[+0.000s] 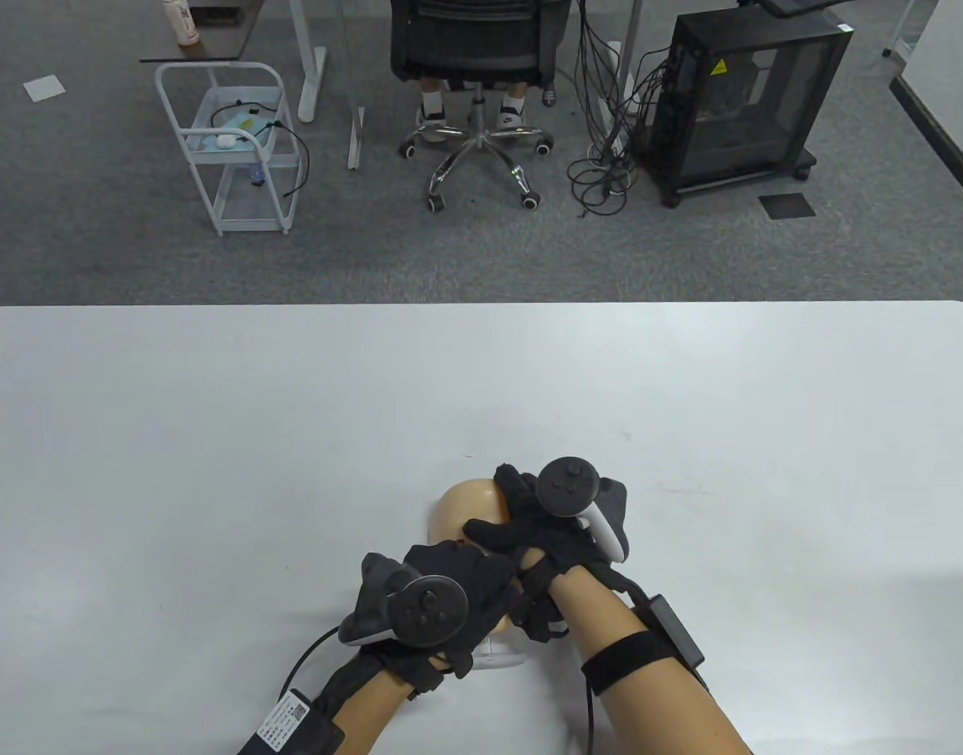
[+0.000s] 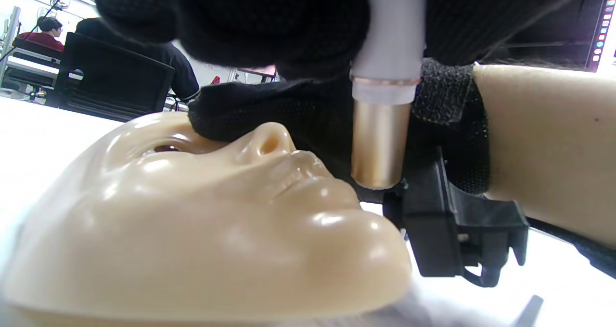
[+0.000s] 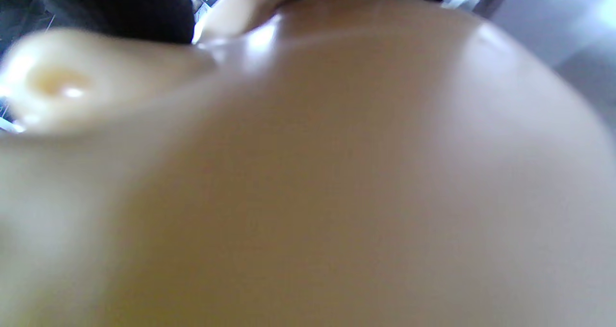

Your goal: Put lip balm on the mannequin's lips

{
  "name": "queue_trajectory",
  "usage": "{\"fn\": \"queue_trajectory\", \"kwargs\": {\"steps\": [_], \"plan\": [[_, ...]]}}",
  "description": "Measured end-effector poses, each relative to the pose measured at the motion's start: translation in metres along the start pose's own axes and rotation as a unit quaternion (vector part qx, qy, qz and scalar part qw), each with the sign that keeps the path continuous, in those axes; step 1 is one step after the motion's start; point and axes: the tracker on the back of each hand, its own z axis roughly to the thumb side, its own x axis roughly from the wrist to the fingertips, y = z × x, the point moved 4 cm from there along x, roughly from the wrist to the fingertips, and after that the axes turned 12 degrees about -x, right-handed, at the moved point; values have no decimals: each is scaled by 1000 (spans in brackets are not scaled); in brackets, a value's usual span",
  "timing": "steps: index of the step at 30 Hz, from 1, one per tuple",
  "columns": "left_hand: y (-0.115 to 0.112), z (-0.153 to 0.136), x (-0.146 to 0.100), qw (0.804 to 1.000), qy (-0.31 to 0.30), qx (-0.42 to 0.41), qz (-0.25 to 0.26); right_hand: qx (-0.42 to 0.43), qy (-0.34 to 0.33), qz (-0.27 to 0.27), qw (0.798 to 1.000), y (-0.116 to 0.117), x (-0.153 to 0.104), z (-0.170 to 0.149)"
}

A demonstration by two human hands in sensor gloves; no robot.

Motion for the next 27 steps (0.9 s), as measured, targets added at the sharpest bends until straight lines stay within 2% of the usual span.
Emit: {"fn": "queue_trajectory", "kwargs": {"steps": [7, 18, 27], "plan": [[0, 1, -1, 1000, -1, 3, -6, 0, 0, 0, 1000, 0, 0, 0], [18, -15, -10, 999, 34, -18, -9, 0, -1, 1, 1000, 0, 0, 0], [19, -18, -11, 999, 42, -10, -23, 0, -1, 2, 1000, 0, 0, 0]]}}
